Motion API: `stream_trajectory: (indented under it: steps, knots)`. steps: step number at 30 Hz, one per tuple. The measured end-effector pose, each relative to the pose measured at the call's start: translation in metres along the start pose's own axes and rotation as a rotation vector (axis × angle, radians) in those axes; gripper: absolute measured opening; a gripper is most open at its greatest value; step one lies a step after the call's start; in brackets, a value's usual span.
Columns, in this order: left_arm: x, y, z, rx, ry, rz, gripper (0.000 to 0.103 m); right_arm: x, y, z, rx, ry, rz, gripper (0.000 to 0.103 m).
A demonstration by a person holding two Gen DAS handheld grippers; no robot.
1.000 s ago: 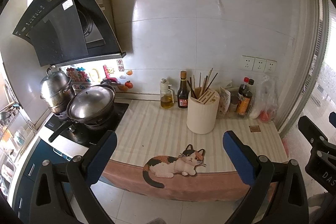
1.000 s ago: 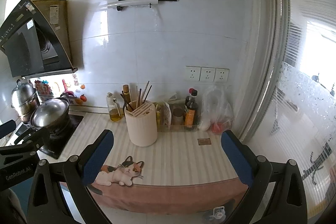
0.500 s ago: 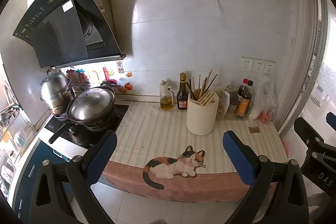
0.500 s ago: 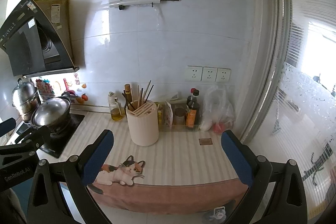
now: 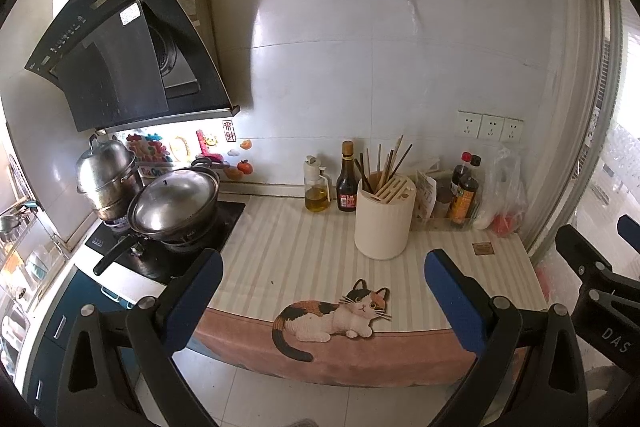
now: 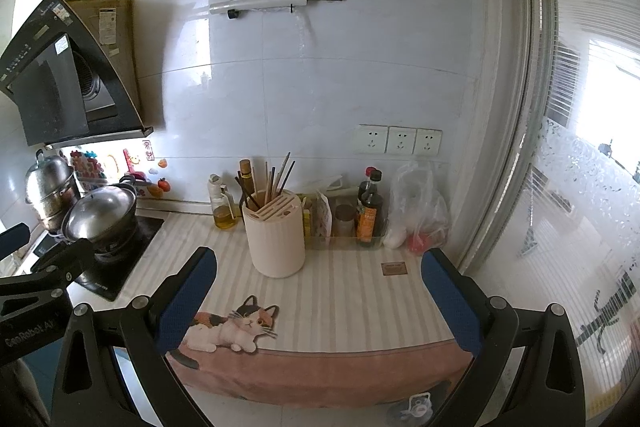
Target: Organize utensils
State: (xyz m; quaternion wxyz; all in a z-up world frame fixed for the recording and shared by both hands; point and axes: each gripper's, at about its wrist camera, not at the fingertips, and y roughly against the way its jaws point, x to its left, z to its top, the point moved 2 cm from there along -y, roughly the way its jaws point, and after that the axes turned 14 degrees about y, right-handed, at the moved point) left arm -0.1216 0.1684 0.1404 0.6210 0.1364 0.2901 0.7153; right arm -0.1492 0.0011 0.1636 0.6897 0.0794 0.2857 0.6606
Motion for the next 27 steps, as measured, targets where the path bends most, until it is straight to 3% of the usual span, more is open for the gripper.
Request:
stream_trajectory:
  steps: [27]
  knots:
    - [-0.0013,0.0026,0.0044,-0.004,-0.004,-0.007,0.103,0.0024,0.0028,0.0048,-0.009,-0.006,-0.002,0.103]
